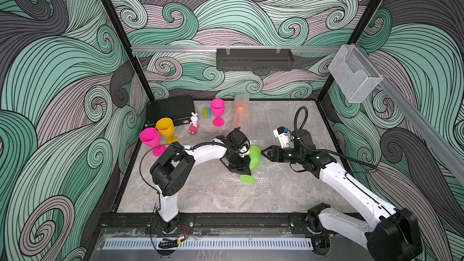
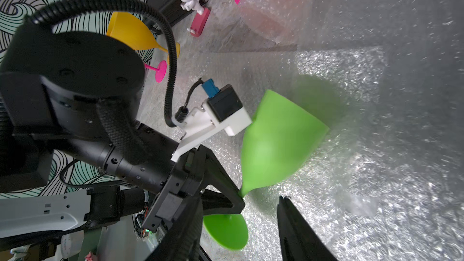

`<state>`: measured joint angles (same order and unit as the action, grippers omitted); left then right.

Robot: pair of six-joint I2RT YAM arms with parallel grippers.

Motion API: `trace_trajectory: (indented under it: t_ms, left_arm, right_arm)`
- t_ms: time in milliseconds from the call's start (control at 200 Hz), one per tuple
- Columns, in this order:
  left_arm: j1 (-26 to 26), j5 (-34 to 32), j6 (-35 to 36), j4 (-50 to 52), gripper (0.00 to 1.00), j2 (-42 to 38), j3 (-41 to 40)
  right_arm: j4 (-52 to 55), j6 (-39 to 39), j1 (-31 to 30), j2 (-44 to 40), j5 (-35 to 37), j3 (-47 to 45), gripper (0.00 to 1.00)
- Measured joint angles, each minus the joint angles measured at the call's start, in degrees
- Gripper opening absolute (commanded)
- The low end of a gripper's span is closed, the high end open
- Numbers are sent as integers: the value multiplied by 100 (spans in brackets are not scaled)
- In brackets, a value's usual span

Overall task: Unpack wine glasses from bubble wrap
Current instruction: Pick up the wine glass from the bubble wrap, then place the wine glass at the center of the board.

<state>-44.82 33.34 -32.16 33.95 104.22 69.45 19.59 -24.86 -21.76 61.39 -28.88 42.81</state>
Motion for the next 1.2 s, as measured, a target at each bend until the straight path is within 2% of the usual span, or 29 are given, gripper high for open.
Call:
trace_trajectory:
  t_ms: [180,305,566,896,1201]
  left_arm:
    - [0,-693,828,396,4,-629,4]
    - [-33,-1408,1401,483,3,-1045,4]
    - [-420,-3180,2662,-133,2,-1742,-629]
    - [-1200,-5125,4087,-920,2,-1810,-1292]
    - [-1591,-5947,4564,-1508,2,-1810,-1423]
  right_arm:
    - [297,162,229,-17,-2,280,52]
    - [411,232,315,-42,-22,479,52]
    - [555,302,387,-39,-271,903,51]
    - [616,310,404,310,-1080,1213,50]
    - [612,96,332,704,-1408,1196,45]
